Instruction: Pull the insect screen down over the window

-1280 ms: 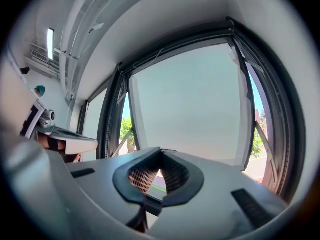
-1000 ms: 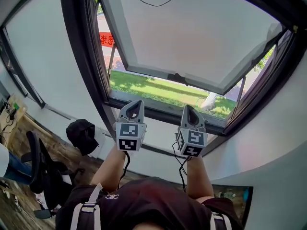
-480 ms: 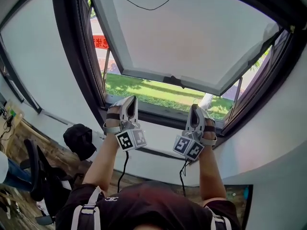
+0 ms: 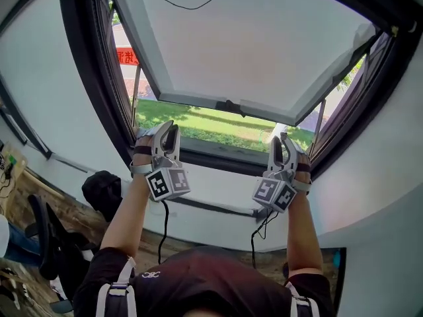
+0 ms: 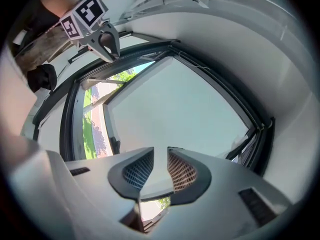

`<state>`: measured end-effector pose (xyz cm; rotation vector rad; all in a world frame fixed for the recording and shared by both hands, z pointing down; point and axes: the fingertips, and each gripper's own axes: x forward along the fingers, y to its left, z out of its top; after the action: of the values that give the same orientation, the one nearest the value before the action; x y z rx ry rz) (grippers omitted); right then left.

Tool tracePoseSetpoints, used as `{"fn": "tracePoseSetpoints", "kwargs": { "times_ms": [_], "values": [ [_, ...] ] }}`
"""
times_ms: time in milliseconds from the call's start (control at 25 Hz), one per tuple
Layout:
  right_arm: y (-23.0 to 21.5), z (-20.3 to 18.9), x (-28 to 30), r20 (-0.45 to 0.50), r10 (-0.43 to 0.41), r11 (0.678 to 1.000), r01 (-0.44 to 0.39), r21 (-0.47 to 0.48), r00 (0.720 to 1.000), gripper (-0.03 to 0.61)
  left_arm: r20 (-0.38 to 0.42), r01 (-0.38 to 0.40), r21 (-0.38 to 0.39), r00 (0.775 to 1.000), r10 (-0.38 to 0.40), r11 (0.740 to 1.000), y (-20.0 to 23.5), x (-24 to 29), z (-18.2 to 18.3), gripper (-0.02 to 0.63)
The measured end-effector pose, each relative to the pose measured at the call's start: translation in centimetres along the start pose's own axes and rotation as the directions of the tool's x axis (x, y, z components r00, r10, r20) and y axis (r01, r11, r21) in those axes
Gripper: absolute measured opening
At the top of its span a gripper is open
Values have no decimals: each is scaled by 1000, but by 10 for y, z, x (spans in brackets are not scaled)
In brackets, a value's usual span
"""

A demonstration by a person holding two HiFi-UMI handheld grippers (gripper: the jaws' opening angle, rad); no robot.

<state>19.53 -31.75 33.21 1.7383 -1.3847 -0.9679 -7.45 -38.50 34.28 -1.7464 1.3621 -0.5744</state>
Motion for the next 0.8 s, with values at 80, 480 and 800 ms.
{"fn": "tracePoseSetpoints", "kwargs": {
  "times_ms": [80, 480, 800],
  "values": [
    [-19, -3, 3, -8, -18, 1000, 18, -4, 1000, 94, 10, -31, 22, 999, 31, 999, 16, 4, 6, 92],
    [-143, 49, 21, 75, -136, 989, 139, -40, 988, 117, 151, -202, 77, 970, 189, 976, 132, 40, 68, 132],
    [-219, 52, 46, 86, -213, 976, 216, -29, 973, 106, 148, -246, 133, 963, 226, 960, 218, 60, 84, 135]
  ]
}}
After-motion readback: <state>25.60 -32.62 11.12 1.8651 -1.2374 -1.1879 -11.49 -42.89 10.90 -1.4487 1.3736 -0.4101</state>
